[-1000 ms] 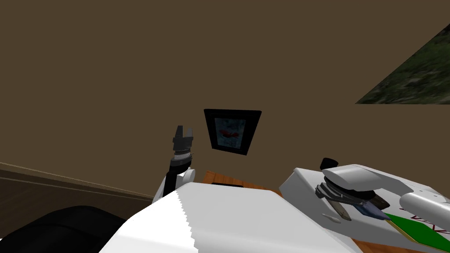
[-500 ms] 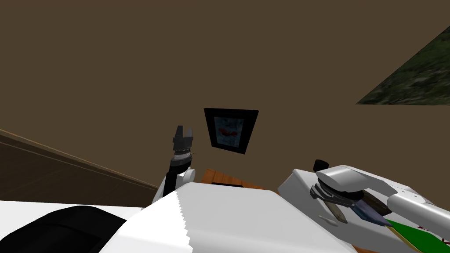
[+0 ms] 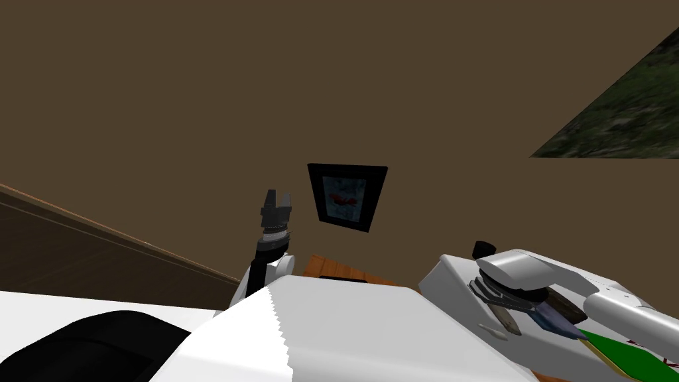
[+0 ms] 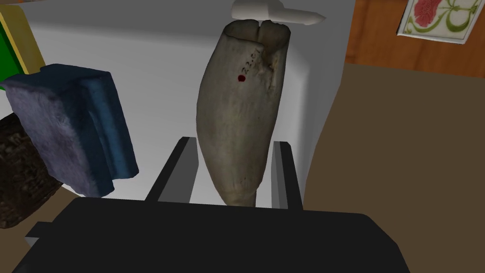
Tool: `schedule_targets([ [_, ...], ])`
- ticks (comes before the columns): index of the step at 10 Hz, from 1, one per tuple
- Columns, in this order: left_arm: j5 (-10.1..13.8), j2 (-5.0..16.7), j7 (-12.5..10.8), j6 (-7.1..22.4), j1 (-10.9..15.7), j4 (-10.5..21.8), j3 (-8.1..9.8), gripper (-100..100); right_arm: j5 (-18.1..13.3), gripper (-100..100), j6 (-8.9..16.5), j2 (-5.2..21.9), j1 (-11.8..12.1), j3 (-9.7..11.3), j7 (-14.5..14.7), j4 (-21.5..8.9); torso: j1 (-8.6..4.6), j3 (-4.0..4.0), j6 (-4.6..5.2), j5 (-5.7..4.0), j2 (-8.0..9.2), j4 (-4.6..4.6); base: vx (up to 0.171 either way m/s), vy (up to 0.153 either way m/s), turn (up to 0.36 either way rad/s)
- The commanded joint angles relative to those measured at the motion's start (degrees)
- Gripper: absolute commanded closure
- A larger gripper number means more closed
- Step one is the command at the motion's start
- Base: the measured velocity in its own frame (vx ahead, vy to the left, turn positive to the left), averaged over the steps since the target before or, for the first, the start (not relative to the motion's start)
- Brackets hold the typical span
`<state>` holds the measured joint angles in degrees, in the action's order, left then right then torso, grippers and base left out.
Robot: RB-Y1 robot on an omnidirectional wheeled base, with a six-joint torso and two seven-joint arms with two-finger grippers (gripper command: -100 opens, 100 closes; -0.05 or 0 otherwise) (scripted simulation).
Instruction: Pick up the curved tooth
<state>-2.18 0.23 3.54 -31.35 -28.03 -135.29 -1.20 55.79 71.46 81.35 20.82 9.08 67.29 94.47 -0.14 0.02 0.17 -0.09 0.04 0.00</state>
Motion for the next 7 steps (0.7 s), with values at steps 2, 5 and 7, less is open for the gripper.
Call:
schedule_targets([
  [2,0.0,0.0,0.0,0.0,0.0,0.0,0.0,0,0.0,0,0.0,0.0,0.0,0.0,0.0,0.0,0.0,0.0,0.0,0.0,0.0,0.0,0.0,0.0,0.0],
  [5,0.0,0.0,0.0,0.0,0.0,0.0,0.0,0,2.0,100,-1.3,1.4,0.6,-0.9,3.3,-1.8,0.24,-0.06,0.04,0.06,-0.11,-0.02,0.035,0.061,-0.095],
  [7,0.0,0.0,0.0,0.0,0.0,0.0,0.0,0,3.4,100,-2.1,2.4,0.7,-1.6,5.6,-3.1,0.3,-0.06,0.02,0.09,-0.11,-0.02,0.036,0.075,-0.073],
])
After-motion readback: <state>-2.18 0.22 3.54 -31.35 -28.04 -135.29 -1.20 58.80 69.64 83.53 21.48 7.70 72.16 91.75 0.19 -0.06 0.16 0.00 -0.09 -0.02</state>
